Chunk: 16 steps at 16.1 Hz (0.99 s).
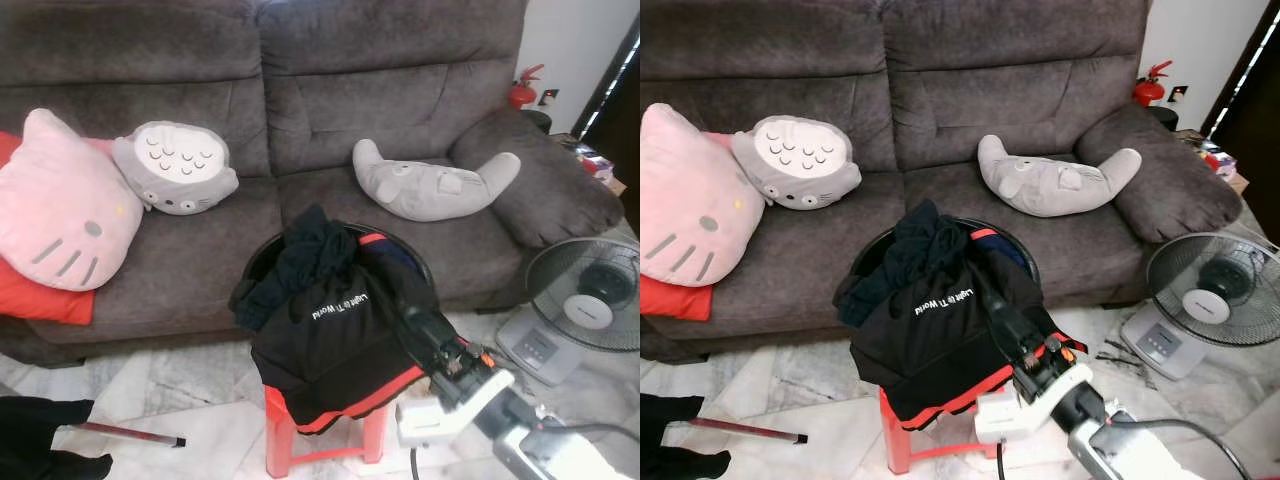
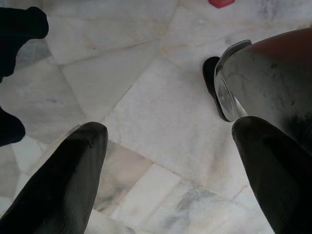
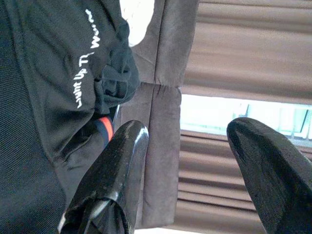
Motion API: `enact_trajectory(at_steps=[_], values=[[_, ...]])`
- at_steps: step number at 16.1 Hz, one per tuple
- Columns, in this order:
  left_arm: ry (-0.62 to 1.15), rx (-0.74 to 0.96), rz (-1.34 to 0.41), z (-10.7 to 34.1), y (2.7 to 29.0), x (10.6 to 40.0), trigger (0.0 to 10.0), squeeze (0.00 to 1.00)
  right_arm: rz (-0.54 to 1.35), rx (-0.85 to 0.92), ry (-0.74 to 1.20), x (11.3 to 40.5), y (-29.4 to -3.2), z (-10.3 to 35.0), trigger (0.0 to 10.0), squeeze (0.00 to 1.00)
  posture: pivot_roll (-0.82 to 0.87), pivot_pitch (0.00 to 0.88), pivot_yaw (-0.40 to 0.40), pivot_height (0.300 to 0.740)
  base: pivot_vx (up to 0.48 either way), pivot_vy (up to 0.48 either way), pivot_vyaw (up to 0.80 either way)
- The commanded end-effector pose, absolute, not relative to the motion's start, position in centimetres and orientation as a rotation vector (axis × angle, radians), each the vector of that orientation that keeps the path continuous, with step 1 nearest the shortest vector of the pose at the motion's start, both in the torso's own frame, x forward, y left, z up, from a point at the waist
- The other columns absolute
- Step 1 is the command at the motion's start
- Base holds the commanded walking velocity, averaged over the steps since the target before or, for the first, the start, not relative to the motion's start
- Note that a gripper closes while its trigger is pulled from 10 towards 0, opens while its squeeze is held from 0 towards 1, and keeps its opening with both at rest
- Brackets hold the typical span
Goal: Hang hanger
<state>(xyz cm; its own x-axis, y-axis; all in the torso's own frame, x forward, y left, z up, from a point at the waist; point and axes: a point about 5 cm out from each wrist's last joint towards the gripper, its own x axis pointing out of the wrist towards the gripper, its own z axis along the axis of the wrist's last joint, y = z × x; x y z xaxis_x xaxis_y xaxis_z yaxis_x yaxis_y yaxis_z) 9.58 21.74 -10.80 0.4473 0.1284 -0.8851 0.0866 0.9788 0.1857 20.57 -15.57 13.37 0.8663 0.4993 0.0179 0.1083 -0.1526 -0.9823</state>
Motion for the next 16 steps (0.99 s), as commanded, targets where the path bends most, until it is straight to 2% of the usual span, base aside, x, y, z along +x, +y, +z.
enact_trajectory(at_steps=[1, 5, 8, 12, 15, 16], values=[[1.129, 0.209, 0.001, -11.1, 21.0, 9.2, 10.0, 0.00, 0.333, -1.710, -0.493, 20.9, -15.5, 13.4, 10.0, 0.00, -0.18, 0.046, 0.003, 0.740, 0.000, 0.000, 0.00], [1.126, 0.219, 0.008, -11.0, 21.0, 9.2, 10.0, 0.00, 0.223, -1.716, -0.486, 21.5, -16.1, 12.9, 10.0, 0.00, -0.18, 0.040, 0.003, 0.740, 0.000, 0.000, 0.00], [1.133, 0.222, 0.003, -11.1, 21.0, 9.1, 10.0, 0.00, 0.146, -1.688, -0.559, 21.0, -15.8, 13.2, 10.0, 0.00, -0.18, 0.027, 0.006, 0.740, 0.000, 0.000, 0.00], [1.133, 0.219, 0.003, -11.1, 20.9, 9.1, 10.0, 0.00, 0.302, -1.599, -0.494, 19.8, -16.0, 10.7, 10.0, 0.00, -0.19, 0.031, -0.002, 0.740, 0.000, 0.000, 0.00], [1.132, 0.211, 0.013, -11.1, 20.9, 9.1, 10.0, 0.00, 0.271, -1.614, -0.511, 20.1, -16.0, 10.9, 10.0, 0.00, -0.19, 0.038, -0.009, 0.740, 0.000, 0.000, 0.00], [1.130, 0.205, 0.020, -11.1, 20.9, 9.1, 10.0, 0.00, 0.213, -1.561, -0.471, 21.0, -16.5, 11.4, 10.0, 0.00, -0.18, 0.042, -0.010, 0.740, 0.000, 0.000, 0.00]])
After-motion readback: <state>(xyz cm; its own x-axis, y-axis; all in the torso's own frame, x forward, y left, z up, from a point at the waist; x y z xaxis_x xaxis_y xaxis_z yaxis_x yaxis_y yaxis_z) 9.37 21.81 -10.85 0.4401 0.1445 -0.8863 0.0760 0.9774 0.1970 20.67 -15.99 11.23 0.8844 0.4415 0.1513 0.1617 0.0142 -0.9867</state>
